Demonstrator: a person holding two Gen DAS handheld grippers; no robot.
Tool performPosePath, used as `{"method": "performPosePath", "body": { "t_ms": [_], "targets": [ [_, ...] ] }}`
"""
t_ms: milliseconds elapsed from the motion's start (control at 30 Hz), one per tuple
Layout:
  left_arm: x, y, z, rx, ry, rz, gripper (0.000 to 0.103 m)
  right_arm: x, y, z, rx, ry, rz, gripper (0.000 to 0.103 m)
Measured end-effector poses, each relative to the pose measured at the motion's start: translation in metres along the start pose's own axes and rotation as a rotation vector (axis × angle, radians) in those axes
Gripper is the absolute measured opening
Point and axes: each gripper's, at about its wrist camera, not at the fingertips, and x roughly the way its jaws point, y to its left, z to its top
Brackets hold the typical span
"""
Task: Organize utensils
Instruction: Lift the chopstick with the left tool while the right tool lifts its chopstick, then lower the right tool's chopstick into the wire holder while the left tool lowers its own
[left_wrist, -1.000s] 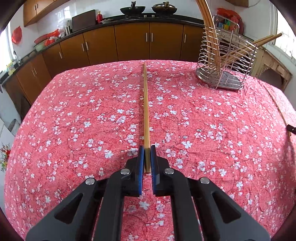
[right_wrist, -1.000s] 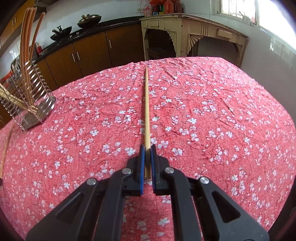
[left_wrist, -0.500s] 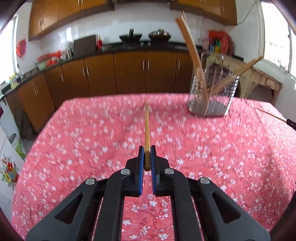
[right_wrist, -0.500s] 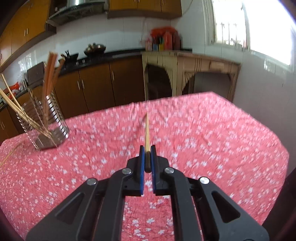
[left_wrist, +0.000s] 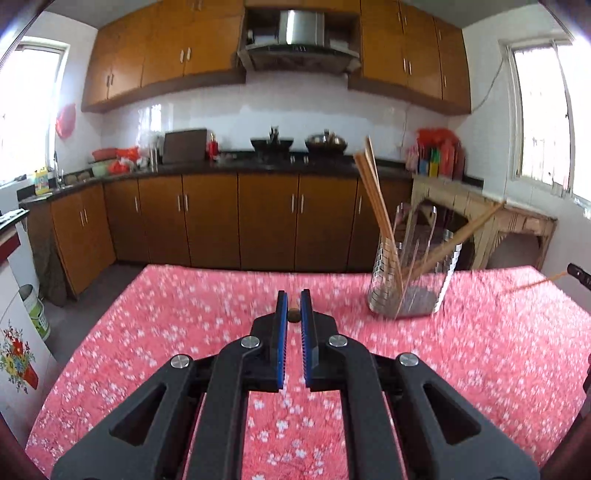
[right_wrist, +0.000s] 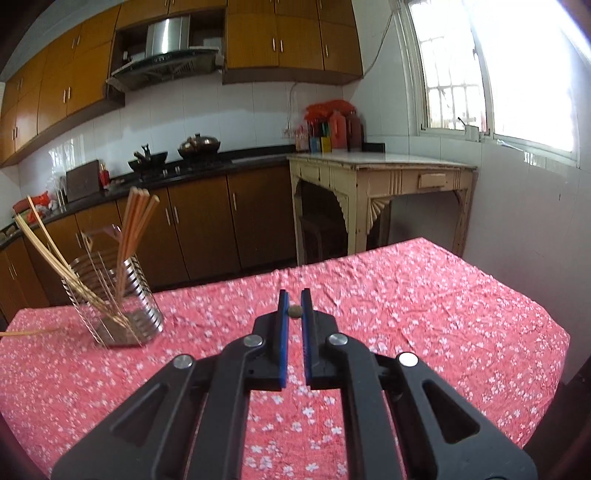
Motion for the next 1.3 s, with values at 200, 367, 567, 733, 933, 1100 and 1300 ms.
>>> {"method": "performPosePath", "body": {
  "t_ms": [200,367,567,733,933,1100,1300],
  "targets": [
    [-0.008,-0.001,0.015,-0.022,-0.065,-0.001,0.007,-0.017,0.003,0.022,0.011,-0.075,0.031,0.007],
    [-0.014,0.001,0.024,-0.038,-0.102,-0.004,0.007,-0.034,0.009,0.041,0.019,-0.136,0.068,0.007],
    [-0.023,0.002,0.038,-0.049,-0.141,-0.018,0.007,-0.049,0.013,0.058,0.031,-0.178,0.131,0.007],
    [-0.029,-0.004,0.051,-0.051,-0.163,-0.046,0.007,-0.060,0.020,0.069,0.043,-0.185,0.194,0.007],
    [-0.035,-0.018,0.069,-0.046,-0.187,-0.079,0.007,-0.073,0.033,0.085,0.055,-0.197,0.279,0.007],
    [-0.039,-0.026,0.088,-0.059,-0.215,-0.112,0.007,-0.086,0.045,0.101,0.070,-0.221,0.351,0.007],
    [-0.038,-0.044,0.119,-0.077,-0.246,-0.164,0.007,-0.098,0.064,0.124,0.083,-0.258,0.428,0.007]
  ]
}}
